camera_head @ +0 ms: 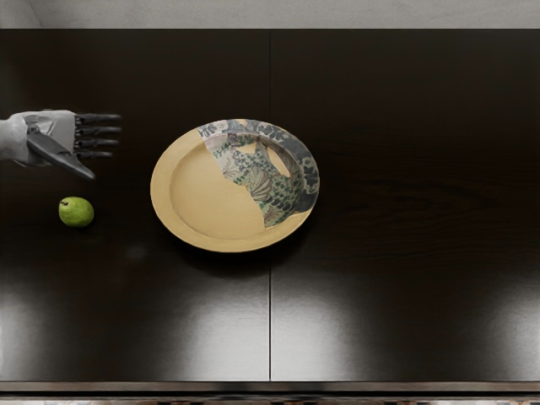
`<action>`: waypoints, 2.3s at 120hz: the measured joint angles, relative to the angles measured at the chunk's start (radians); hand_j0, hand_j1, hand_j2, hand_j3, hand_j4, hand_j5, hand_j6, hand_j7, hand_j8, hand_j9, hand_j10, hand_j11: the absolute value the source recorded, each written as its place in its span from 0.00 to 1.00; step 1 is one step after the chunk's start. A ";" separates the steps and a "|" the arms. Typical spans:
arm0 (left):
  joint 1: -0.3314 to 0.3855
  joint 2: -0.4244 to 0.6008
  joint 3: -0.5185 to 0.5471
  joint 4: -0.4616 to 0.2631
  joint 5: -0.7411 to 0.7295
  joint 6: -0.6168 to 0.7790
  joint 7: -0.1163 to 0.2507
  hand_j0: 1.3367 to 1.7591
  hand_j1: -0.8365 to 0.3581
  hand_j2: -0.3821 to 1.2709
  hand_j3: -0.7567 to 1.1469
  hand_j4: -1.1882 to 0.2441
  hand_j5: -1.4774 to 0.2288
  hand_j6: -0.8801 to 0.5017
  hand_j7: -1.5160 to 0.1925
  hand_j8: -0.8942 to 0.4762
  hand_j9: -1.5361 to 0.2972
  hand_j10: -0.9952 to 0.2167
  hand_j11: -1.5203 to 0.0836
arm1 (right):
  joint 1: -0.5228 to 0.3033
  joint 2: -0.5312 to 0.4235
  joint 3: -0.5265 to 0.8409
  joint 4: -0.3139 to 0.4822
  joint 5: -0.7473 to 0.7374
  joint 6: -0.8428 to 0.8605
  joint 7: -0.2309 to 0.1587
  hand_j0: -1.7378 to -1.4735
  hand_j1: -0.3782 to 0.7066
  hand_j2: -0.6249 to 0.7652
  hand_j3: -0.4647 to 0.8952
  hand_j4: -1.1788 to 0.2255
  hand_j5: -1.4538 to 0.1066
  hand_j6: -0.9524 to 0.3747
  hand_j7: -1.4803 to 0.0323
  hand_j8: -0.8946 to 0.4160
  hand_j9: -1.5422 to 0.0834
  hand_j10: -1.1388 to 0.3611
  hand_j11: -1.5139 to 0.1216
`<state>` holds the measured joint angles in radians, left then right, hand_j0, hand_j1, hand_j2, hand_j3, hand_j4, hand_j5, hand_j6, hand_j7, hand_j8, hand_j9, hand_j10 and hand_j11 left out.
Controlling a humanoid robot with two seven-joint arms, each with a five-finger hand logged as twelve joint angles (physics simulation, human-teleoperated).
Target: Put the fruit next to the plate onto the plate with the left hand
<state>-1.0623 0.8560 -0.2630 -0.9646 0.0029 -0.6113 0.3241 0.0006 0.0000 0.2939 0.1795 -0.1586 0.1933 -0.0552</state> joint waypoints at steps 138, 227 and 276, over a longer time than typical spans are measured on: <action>-0.279 -0.009 0.478 -0.362 0.349 0.804 0.008 0.76 0.99 0.23 0.40 0.83 0.87 0.63 0.89 0.65 0.84 0.82 0.95 | -0.025 0.000 -0.001 0.000 -0.001 0.002 0.000 0.30 0.03 0.45 0.34 0.84 0.93 0.72 0.98 0.68 0.95 0.76 0.93; -0.312 -0.022 0.686 -0.416 0.350 0.904 0.018 0.76 0.75 0.26 0.40 0.66 0.68 0.46 0.71 0.48 0.67 0.62 0.76 | -0.025 0.000 -0.001 0.000 0.000 0.002 0.000 0.30 0.03 0.45 0.34 0.84 0.93 0.72 0.98 0.68 0.95 0.76 0.93; -0.308 -0.020 0.707 -0.417 0.349 0.900 0.017 0.76 0.62 0.28 0.40 0.57 0.58 0.37 0.60 0.38 0.57 0.51 0.65 | -0.025 0.000 -0.001 0.000 0.000 0.002 0.000 0.30 0.03 0.45 0.34 0.84 0.93 0.72 0.98 0.68 0.95 0.76 0.93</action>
<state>-1.3699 0.8363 0.4442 -1.3821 0.3523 0.2885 0.3415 -0.0245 0.0000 0.2930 0.1795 -0.1589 0.1948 -0.0552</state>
